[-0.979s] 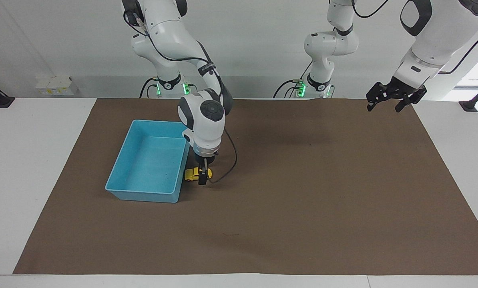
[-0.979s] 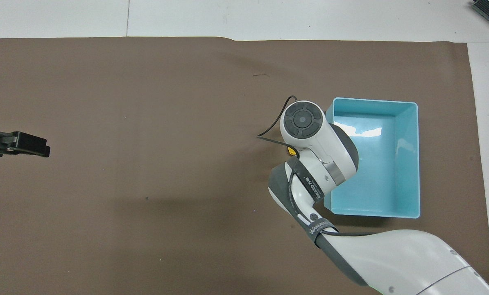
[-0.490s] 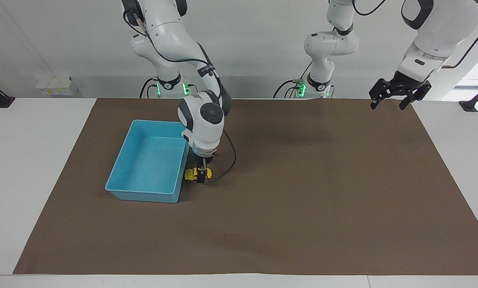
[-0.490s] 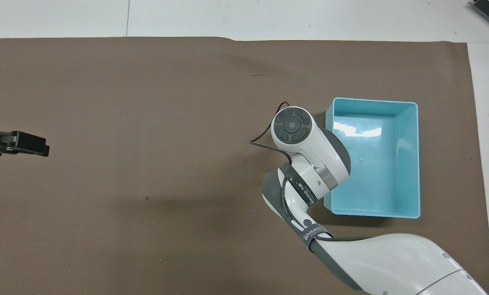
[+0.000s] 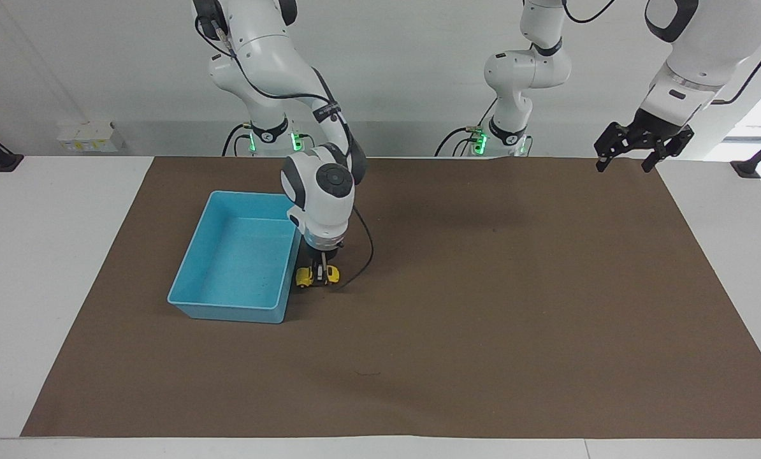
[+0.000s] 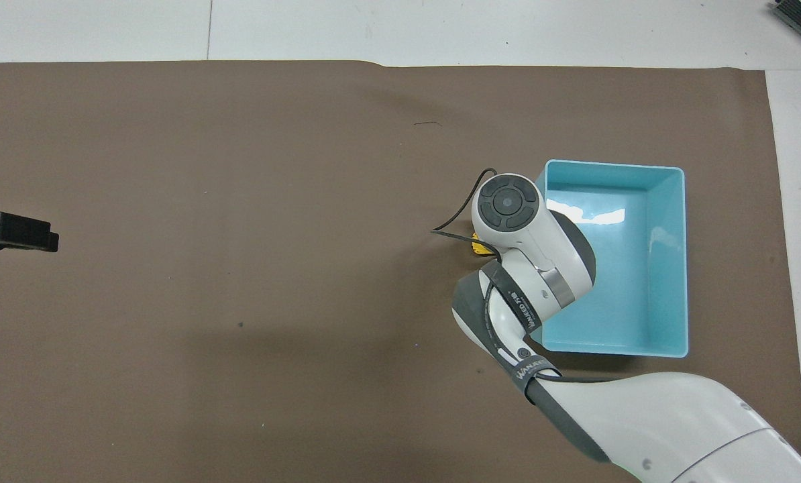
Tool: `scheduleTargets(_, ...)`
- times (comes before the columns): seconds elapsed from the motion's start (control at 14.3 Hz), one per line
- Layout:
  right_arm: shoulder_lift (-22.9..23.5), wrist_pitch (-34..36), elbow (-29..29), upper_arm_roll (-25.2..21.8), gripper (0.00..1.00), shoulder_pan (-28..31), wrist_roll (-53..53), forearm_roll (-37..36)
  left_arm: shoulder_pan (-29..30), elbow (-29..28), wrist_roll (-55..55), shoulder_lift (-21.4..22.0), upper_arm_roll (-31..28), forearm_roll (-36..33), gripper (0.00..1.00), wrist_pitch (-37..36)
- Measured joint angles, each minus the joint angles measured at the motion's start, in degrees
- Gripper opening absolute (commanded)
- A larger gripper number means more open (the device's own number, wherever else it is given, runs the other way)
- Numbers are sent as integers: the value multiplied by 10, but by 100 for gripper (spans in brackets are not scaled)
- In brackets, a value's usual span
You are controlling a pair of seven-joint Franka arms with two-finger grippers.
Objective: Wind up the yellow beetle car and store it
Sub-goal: 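Grasp the yellow car with the right gripper and lift it, then lower the car into the blue bin and open the right gripper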
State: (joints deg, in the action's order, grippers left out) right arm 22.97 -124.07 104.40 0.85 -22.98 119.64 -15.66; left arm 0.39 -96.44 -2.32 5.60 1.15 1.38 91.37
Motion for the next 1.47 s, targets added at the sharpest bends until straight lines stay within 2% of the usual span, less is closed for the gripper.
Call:
scheduleTargets(0.28, -13, 32, -40, 0, 0, -15, -22, -1, 0, 0, 0, 0, 0, 0, 100, 0)
scheduleTargets(0.56, -61, 81, -47, 0, 0, -12, -103, -1, 0, 0, 0, 0, 0, 0, 100, 0)
scheduleTargets(0.91, -121, 136, -46, 0, 0, 10, -331, 25, 0, 0, 0, 0, 0, 0, 100, 0)
scheduleTargets(1.47, -161, 151, -19, -1, 0, 86, -677, 109, 0, 0, 0, 0, 0, 0, 100, 0)
